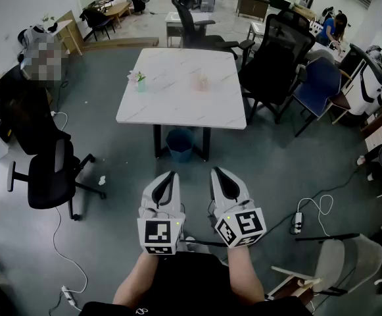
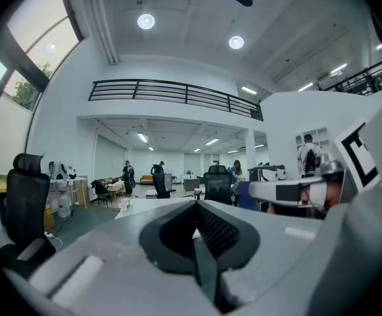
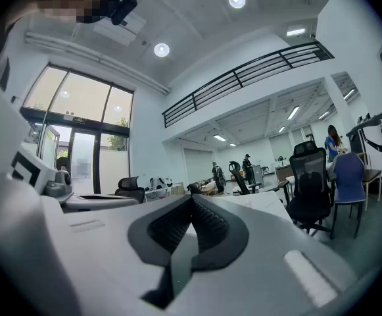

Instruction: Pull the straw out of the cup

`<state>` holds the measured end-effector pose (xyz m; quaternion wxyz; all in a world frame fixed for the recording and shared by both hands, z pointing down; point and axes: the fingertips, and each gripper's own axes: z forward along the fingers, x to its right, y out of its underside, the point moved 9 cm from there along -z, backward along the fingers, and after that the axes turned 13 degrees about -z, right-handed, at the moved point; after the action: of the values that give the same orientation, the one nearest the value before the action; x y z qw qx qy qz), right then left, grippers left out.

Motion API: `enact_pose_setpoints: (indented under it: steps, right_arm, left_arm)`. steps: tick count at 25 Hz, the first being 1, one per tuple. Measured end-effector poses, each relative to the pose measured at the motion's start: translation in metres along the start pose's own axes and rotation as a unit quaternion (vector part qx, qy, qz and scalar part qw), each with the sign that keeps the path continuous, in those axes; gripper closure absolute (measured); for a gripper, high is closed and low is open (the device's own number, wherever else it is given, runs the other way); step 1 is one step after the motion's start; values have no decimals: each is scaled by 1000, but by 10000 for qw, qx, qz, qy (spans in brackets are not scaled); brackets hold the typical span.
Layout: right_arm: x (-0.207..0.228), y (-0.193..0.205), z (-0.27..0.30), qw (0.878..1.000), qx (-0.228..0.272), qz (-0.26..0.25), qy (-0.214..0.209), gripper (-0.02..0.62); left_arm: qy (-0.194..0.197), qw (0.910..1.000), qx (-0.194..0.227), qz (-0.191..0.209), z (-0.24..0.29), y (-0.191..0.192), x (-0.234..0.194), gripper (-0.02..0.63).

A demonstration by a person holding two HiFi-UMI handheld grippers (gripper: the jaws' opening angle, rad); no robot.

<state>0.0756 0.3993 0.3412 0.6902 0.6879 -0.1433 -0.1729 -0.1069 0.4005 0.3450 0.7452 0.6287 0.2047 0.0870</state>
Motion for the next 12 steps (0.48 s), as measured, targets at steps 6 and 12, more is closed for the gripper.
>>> enact_pose_setpoints:
  steps: [6,12]
  right_arm:
    - [8,3,-4,10000,4,11,42,594]
    - [18,4,-3,9998,87,93,182,594]
  left_arm:
    - [23,10000,-22,5,6,3,6,606]
    - [58,10000,-22,-7,13,5,9,606]
